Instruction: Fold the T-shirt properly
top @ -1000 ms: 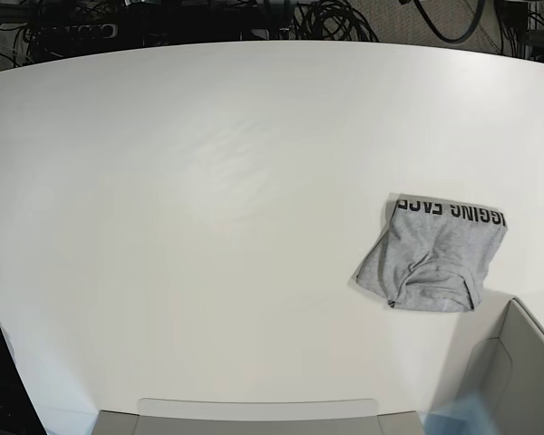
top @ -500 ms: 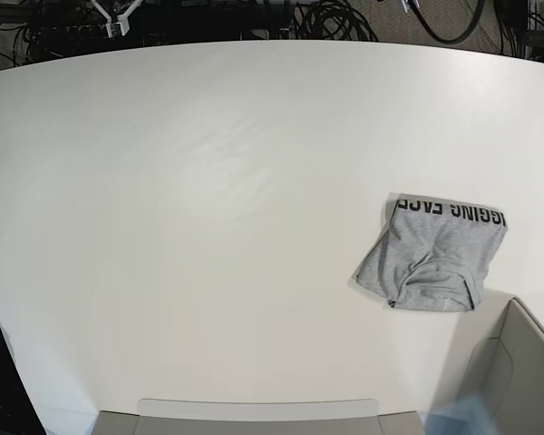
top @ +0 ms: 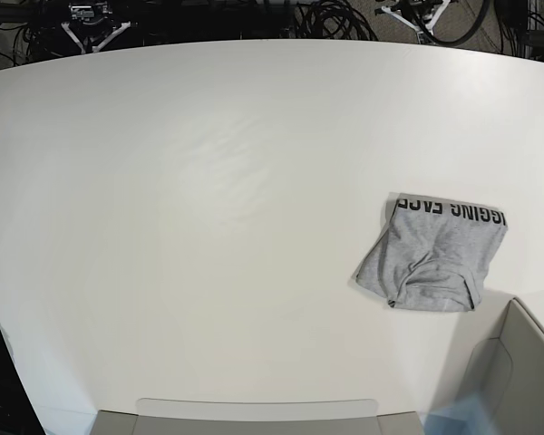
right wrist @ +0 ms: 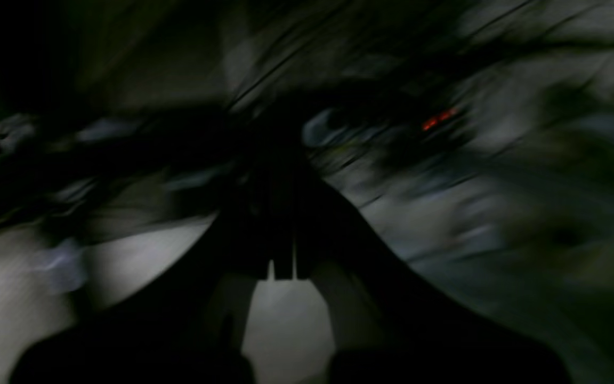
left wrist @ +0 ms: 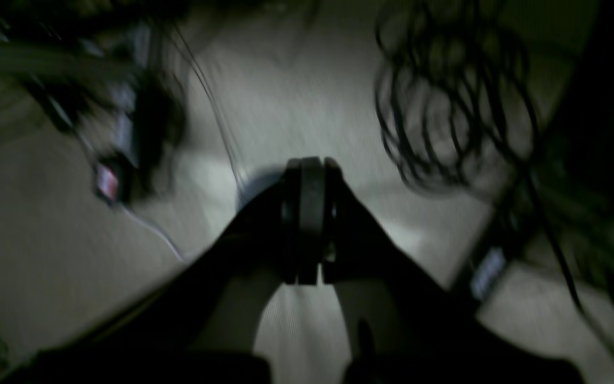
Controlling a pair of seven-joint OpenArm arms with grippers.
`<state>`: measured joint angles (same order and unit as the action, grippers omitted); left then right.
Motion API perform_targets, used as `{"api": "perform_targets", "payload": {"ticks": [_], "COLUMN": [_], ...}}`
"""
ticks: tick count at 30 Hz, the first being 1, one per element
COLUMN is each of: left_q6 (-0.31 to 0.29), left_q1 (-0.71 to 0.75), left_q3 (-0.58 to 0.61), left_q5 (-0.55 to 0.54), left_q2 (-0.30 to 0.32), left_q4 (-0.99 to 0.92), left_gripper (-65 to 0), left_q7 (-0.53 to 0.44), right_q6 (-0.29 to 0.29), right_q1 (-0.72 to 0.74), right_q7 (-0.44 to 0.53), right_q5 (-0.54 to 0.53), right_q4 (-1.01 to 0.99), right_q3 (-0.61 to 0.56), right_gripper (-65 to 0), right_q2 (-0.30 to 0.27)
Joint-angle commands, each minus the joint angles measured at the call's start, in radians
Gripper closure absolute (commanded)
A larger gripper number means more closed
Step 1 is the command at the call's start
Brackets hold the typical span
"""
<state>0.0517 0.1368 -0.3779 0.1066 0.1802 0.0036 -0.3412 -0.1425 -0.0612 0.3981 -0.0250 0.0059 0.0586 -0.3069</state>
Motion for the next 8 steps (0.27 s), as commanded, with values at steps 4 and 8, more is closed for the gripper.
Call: {"api": "perform_targets", "payload": {"ticks": [4,8], "left_q6": [0.000,0.000], "left_q1": [0.014,0.011], "left_q3": [-0.002,-0.002], "left_q5": [0.000,0.000], "left_q2": [-0.006,-0.009], "left_q4": [-0.004,-0.004], "left_gripper": [-0.4,-0.4], "left_q7": [-0.009,-0.009], "right_q6": [-0.271,-0.428], "right_q1": [-0.012,-0.009], "right_q7": [0.019,0.019], "right_q5": [0.086,0.135], "right_q4": [-0.006,-0.006], "right_q3": [-0.070,-0.101], "right_gripper": [0.0,0.0], "right_q2": [-0.016,-0.004]}}
